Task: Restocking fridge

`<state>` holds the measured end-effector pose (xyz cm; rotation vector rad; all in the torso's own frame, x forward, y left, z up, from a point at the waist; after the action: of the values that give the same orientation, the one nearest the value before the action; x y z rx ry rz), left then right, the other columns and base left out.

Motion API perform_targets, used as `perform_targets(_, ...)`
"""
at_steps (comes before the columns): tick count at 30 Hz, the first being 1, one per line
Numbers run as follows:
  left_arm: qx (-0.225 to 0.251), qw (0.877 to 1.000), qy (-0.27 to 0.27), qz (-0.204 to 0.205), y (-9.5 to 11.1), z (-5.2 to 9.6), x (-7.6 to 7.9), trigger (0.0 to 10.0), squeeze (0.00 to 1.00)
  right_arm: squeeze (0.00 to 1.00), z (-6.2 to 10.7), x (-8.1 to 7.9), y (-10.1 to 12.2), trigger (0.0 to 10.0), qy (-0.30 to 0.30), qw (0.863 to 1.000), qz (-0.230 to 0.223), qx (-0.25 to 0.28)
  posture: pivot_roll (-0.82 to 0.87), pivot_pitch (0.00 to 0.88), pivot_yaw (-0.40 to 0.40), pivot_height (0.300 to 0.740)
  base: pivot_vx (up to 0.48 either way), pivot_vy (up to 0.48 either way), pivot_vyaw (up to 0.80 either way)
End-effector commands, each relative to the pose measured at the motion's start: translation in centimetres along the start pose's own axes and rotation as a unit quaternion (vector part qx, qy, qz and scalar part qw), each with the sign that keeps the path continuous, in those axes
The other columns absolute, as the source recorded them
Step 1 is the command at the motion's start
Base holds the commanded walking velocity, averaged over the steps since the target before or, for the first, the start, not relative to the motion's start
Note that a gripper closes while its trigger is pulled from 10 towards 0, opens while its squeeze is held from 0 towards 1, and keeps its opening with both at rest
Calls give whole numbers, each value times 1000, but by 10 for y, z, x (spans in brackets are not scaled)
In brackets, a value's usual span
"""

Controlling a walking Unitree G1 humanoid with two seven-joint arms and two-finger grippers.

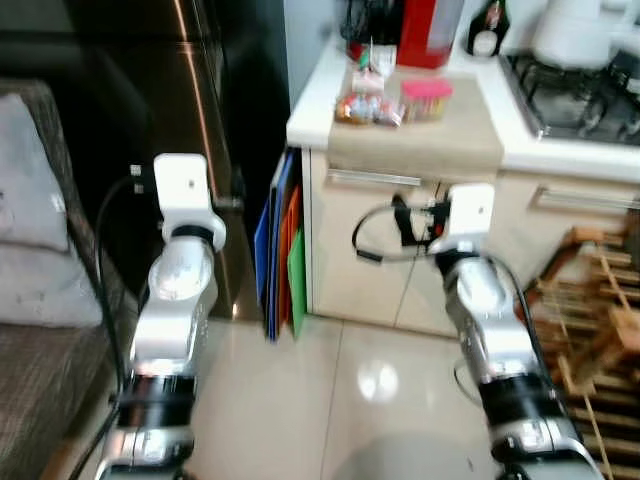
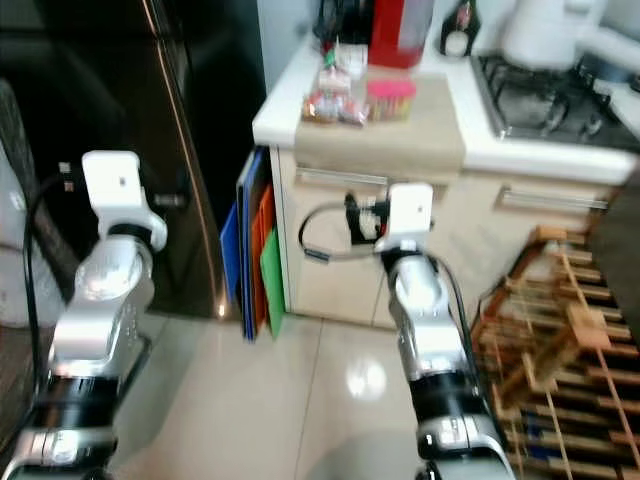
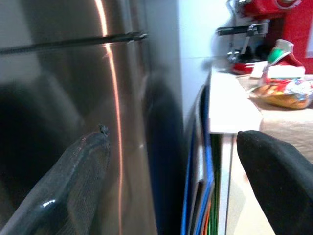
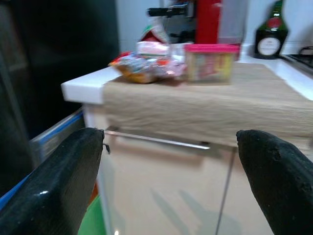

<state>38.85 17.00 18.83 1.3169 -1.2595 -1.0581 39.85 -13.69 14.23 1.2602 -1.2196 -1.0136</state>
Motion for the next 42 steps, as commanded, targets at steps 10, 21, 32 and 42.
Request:
perform_targets(10, 10, 999, -35, 9, 5, -6, 15, 10000, 0, 714, -2, 17, 4, 10000, -36, 999, 11, 6, 1, 0, 48, 740, 469, 0, -442)
perform_targets(21, 24, 998, -59, 17, 11, -5, 26, 10000, 0, 0, -4, 18, 27, 10000, -43, 998, 22, 44, -2, 0, 45, 740, 469, 0, 0)
perform_targets(32, 65, 994, -86, -4, 28, -3, 32, 10000, 0, 0, -2, 18, 44, 10000, -43, 996, 26, 73, -8, 0, 45, 740, 475, 0, 0)
perform_targets(42, 106, 990, -96, -15, 66, -15, 23, 10000, 0, 0, 12, 4, 105, 10000, -13, 985, 48, 163, -36, 14, 44, 740, 267, 0, 0)
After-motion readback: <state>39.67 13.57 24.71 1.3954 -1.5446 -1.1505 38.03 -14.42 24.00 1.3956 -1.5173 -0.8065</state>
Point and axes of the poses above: a point about 5 cm out from each wrist's last joint towards the gripper, its own z axis pointing back from the gripper into the wrist, its own y axis along the axis of the wrist's last joint, x = y × z, the point moved 6 cm from there along -z, pointing out of the wrist towards the gripper, and after that the axes turned 6 degrees about z, right-handed, at the moved point
